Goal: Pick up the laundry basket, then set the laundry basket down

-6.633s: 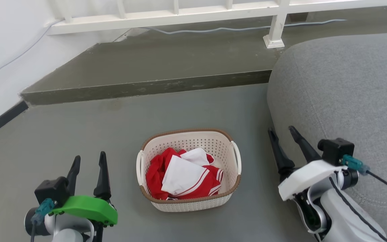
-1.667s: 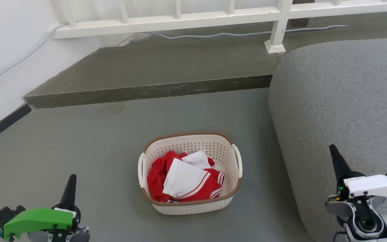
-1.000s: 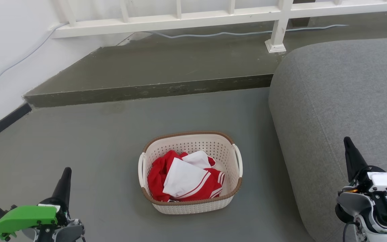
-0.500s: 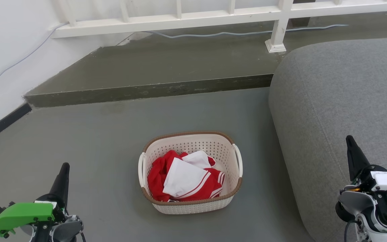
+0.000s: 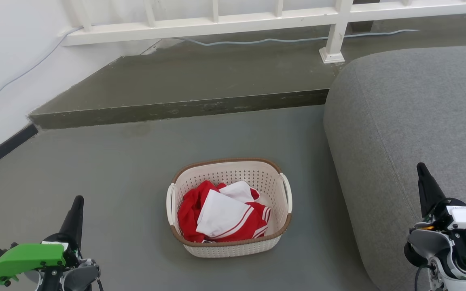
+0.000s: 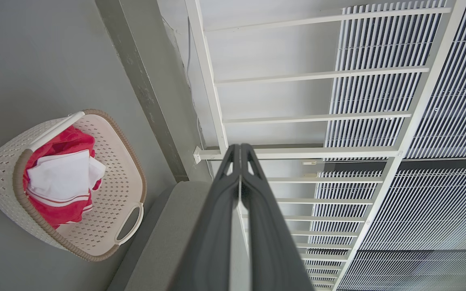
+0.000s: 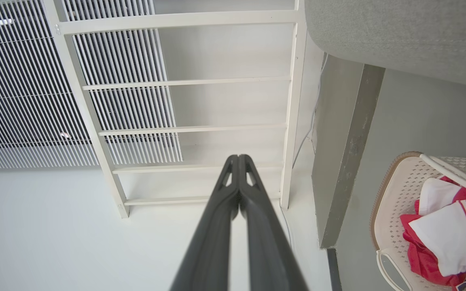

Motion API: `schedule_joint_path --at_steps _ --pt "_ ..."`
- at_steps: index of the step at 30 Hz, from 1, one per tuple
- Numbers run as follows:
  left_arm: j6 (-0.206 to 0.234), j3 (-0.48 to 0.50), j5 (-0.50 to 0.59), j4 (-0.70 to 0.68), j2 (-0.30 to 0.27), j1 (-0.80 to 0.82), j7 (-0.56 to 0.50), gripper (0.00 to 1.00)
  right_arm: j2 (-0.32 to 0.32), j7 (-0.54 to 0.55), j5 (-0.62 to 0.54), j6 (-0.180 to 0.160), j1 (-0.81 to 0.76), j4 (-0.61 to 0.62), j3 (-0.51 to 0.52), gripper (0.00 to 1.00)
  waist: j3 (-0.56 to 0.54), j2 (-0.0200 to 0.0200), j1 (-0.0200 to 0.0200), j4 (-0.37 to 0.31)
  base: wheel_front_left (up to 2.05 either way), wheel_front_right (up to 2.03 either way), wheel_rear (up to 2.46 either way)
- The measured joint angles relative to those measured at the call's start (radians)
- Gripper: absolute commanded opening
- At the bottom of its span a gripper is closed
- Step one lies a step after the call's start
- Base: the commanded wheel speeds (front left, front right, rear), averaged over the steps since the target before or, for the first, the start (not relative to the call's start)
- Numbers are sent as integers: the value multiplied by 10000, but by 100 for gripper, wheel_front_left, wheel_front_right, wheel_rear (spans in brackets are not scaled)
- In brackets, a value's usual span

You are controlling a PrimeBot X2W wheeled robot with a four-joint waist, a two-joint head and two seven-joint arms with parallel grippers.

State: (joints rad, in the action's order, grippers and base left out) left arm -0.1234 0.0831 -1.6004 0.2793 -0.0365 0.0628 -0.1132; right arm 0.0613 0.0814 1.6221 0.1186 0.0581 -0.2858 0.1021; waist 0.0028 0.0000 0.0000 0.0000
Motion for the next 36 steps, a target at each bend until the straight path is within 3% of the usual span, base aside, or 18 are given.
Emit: schedule_joint_path --at_steps 36 --pt "0 0 0 -13 0 0 0 0 -6 4 0 0 2 35 31 0 1 0 0 -1 0 0 0"
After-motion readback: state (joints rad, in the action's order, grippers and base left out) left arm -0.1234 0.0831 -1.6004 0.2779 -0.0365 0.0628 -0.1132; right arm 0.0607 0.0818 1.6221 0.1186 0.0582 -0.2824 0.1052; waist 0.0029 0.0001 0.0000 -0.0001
